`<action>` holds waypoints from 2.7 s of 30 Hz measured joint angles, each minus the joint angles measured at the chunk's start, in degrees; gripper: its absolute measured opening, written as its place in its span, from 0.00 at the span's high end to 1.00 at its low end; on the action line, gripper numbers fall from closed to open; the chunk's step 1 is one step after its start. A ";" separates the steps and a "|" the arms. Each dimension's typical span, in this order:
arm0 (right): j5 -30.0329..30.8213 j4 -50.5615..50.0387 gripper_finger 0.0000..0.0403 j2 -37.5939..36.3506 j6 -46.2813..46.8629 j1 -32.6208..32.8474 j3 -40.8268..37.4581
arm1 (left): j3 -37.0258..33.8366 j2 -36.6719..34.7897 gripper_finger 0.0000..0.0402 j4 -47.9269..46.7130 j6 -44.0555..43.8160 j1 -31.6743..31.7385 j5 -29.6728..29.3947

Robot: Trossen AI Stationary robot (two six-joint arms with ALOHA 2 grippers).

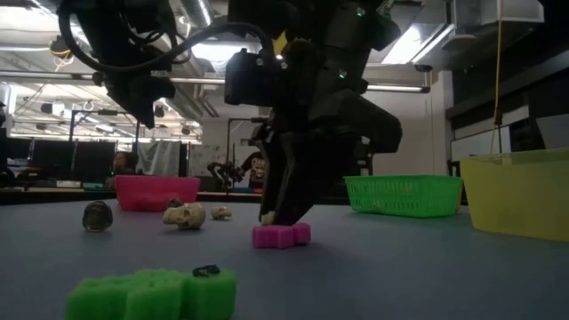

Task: Sort Halloween decoration
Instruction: Put the white skull toy into the green bin

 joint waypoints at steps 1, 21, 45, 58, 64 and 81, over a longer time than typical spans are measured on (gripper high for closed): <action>-0.02 0.03 0.57 0.01 0.02 0.00 0.00 | 0.00 -0.02 0.74 0.02 -0.01 0.00 0.00; -0.36 -0.02 0.73 0.17 0.07 0.07 -0.03 | 0.00 -0.02 0.74 0.00 0.01 0.02 0.00; -0.57 -9.69 0.86 -8.33 0.09 -0.01 -0.24 | 0.00 -0.01 0.74 -0.03 0.12 0.00 0.11; 17.86 -30.15 0.84 -18.21 2.77 -2.18 -0.13 | 0.00 -0.02 0.74 -0.05 0.18 0.02 0.46; 25.63 -37.98 0.84 -18.23 7.54 -8.77 -2.83 | 0.00 -0.02 0.74 -0.07 0.21 0.00 0.51; 21.92 -39.31 0.83 -18.21 10.96 -20.32 -11.82 | 0.00 -0.02 0.74 -0.07 2.39 0.02 2.71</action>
